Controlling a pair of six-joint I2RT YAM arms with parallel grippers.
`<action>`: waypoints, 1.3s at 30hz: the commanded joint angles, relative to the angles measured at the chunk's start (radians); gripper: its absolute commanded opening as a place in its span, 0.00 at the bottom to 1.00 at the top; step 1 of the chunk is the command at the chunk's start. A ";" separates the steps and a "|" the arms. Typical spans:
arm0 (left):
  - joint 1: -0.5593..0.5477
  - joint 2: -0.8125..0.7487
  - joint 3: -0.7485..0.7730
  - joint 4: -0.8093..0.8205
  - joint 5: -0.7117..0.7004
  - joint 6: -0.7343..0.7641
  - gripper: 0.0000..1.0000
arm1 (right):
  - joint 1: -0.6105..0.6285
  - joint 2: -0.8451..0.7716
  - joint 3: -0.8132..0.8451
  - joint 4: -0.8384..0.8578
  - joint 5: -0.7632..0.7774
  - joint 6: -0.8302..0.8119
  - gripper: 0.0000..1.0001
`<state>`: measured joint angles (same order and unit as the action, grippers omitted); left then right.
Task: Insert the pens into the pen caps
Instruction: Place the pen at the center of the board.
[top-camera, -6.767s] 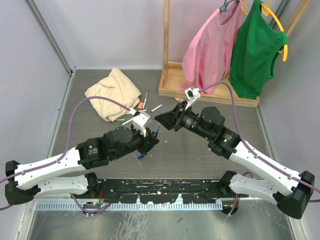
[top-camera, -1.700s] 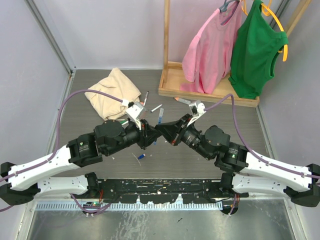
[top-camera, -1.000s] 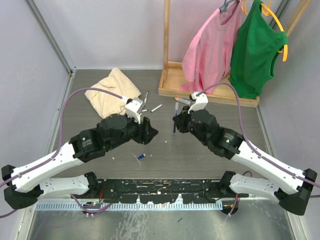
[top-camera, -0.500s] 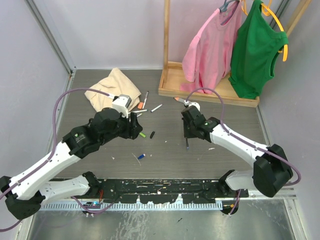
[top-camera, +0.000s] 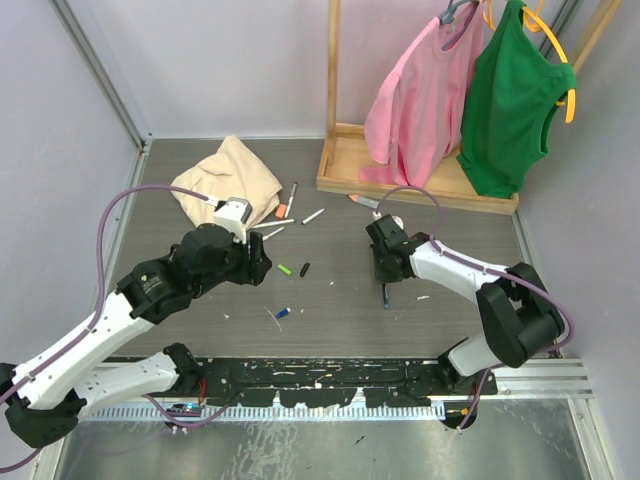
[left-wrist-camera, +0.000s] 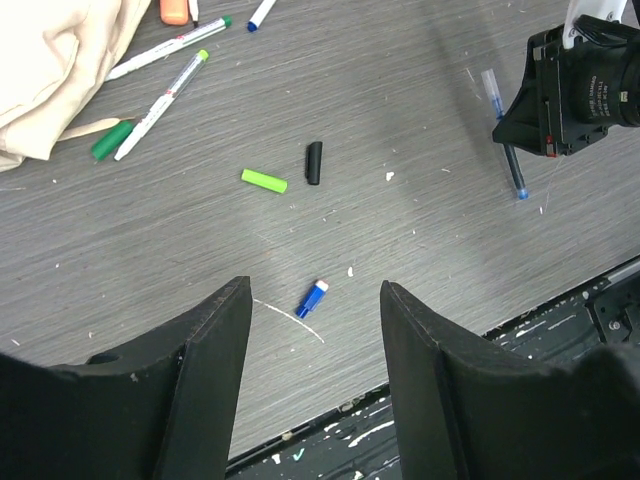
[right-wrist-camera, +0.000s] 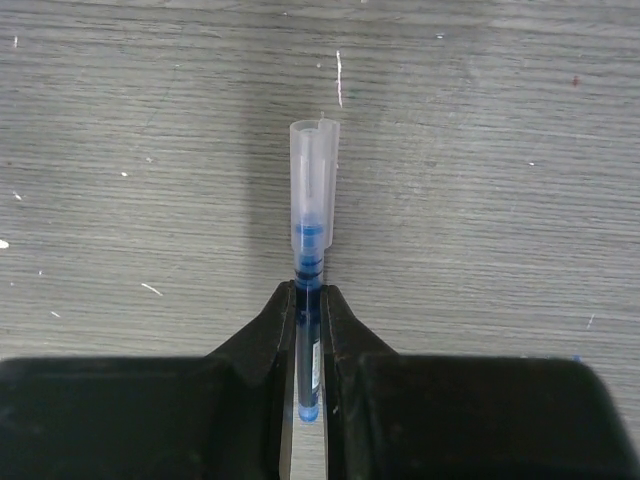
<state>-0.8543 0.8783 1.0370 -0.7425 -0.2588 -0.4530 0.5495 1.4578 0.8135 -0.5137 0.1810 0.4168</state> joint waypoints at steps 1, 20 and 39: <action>0.006 -0.019 -0.004 0.012 -0.016 0.003 0.55 | -0.008 0.008 -0.009 0.055 -0.005 -0.009 0.16; 0.006 0.005 -0.038 0.067 0.008 -0.023 0.56 | -0.011 -0.151 0.032 -0.004 -0.056 -0.047 0.36; 0.021 0.004 -0.037 0.055 -0.056 -0.026 0.56 | -0.010 -0.367 0.095 0.047 -0.326 -0.168 0.44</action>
<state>-0.8433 0.8993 0.9905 -0.7288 -0.2710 -0.4808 0.5415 1.1271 0.8566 -0.5091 -0.0605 0.2878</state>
